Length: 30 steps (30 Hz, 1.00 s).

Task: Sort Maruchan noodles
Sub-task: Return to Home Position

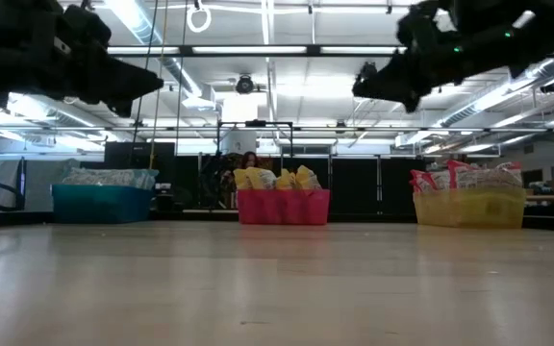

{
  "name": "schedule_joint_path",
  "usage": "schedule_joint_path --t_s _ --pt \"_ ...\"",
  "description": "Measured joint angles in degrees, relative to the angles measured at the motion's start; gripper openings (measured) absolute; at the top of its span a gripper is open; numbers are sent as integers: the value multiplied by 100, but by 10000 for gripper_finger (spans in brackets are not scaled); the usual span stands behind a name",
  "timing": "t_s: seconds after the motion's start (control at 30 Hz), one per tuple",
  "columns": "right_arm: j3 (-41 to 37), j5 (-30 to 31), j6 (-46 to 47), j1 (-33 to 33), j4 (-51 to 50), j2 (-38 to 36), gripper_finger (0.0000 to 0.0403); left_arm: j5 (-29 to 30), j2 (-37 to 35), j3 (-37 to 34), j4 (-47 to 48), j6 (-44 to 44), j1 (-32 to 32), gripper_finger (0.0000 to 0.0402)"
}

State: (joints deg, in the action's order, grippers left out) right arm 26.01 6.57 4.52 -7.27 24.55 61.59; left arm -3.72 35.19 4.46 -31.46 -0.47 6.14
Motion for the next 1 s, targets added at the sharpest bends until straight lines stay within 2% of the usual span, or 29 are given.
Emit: schedule_joint_path --t_s 0.13,0.3,0.43,0.53,0.63,0.73,0.87,1.0 --pt "-454 124 10 -32 -86 -926 7 -427 -275 -121 195 -187 560 53" --pt "-790 136 145 328 -780 -1962 7 -555 -729 -124 588 -133 910 33" --pt "-1073 260 229 676 -1141 -2578 7 -555 -1144 -125 1095 55 1048 25" --pt "-1190 260 -5 914 -1582 -3116 7 -715 -1478 -125 1094 103 1060 20" --pt "-1256 257 -195 994 -2112 -3733 7 -912 -1791 -124 1319 113 1060 15" --pt "-1391 81 -197 936 -2171 -4332 7 -951 -2012 -124 1761 57 1060 11" --pt "-1799 -224 190 840 -2087 -4867 7 -851 -2143 -124 1847 -141 1053 10" --pt "-2313 -228 425 819 -1815 -5161 7 -3 -2232 -124 2195 -359 751 9"
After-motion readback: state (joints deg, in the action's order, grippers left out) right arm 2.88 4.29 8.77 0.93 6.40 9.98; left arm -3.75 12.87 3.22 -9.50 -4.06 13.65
